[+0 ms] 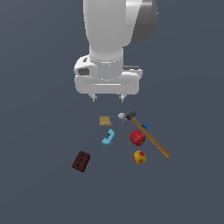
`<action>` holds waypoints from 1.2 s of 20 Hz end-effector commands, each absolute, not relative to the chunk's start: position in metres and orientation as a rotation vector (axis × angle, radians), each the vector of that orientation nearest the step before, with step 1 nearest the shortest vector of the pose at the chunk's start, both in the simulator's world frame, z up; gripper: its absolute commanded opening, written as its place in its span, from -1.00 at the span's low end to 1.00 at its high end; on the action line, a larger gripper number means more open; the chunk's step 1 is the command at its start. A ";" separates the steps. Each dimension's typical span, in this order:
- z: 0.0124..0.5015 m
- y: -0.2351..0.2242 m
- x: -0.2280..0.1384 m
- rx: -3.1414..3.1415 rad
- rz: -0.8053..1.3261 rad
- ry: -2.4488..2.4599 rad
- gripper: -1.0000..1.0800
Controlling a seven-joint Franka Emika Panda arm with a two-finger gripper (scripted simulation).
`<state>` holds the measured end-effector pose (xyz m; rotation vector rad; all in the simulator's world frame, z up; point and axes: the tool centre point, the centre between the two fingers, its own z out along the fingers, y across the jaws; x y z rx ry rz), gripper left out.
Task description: Pick up a designated object from a clutter of objects.
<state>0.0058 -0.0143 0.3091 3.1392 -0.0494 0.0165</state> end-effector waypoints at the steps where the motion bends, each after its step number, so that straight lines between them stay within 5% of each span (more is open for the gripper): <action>1: 0.309 -0.014 0.006 3.139 0.016 -0.049 0.92; 24: 0.273 -0.003 0.012 3.156 0.006 -0.100 0.92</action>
